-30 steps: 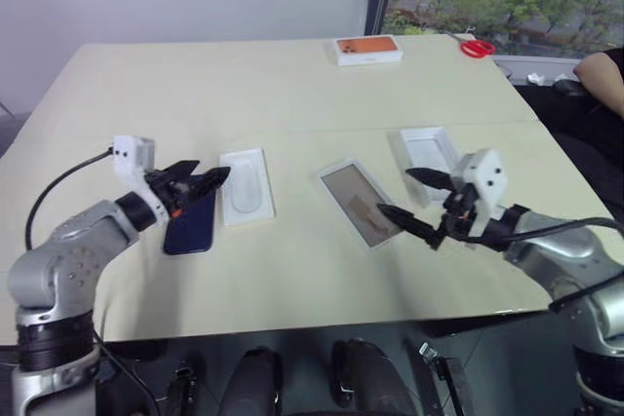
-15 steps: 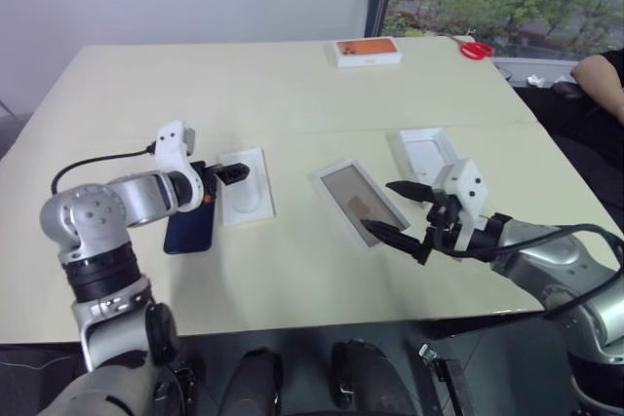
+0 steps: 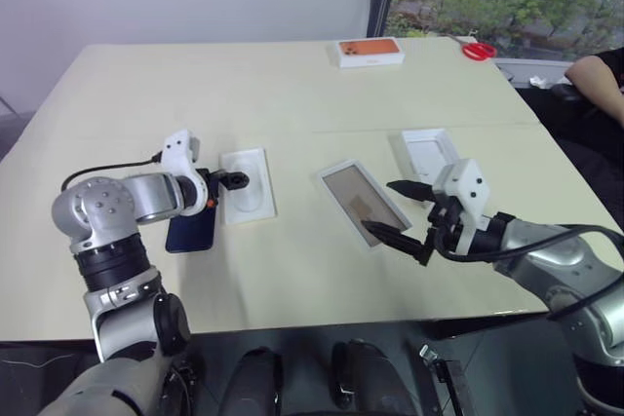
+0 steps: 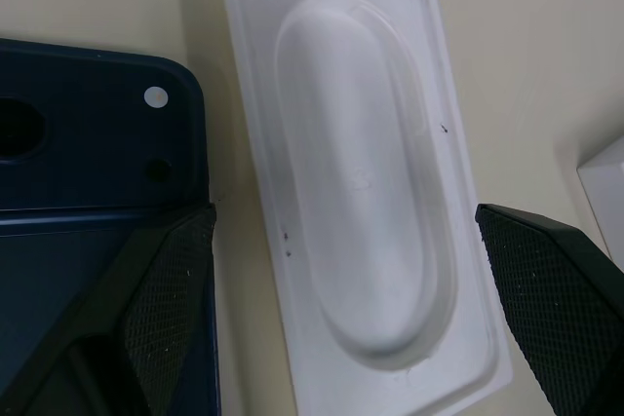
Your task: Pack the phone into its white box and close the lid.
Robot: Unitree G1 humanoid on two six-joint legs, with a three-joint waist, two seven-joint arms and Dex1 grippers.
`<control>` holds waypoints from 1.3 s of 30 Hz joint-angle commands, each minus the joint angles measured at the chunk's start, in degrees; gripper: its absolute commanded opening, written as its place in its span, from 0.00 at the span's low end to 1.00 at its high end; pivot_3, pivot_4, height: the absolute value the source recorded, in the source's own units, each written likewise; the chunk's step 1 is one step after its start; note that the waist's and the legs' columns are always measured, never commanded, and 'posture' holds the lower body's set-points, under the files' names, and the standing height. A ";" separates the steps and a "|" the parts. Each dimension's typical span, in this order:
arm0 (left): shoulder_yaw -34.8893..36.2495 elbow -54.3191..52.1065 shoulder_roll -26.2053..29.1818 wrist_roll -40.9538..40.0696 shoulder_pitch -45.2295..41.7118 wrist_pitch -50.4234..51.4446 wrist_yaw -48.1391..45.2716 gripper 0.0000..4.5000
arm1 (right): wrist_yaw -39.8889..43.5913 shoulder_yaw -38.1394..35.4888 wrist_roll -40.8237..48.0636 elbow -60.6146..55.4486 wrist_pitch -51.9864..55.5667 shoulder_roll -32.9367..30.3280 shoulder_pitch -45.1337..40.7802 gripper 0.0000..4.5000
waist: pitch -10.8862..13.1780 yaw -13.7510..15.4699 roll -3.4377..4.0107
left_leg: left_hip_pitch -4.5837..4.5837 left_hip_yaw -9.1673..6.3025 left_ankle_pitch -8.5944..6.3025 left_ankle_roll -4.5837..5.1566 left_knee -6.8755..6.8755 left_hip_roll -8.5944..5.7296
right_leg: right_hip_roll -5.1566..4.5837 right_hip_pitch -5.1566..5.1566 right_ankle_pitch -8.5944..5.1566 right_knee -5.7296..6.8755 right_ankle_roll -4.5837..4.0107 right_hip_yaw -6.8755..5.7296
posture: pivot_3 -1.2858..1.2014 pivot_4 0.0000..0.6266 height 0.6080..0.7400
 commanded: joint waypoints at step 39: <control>17.62 8.13 -5.70 -16.41 -5.37 0.49 10.97 0.02 | -0.74 1.57 0.14 -2.61 -1.59 0.45 -0.41 1.00 | 0.05 1.11 -0.08 | -0.01 -0.01 0.08 -0.15 -0.04 -0.01 | -0.01 -0.01 0.00 -0.06 0.00 -0.01 | 0.52 0.24 1.00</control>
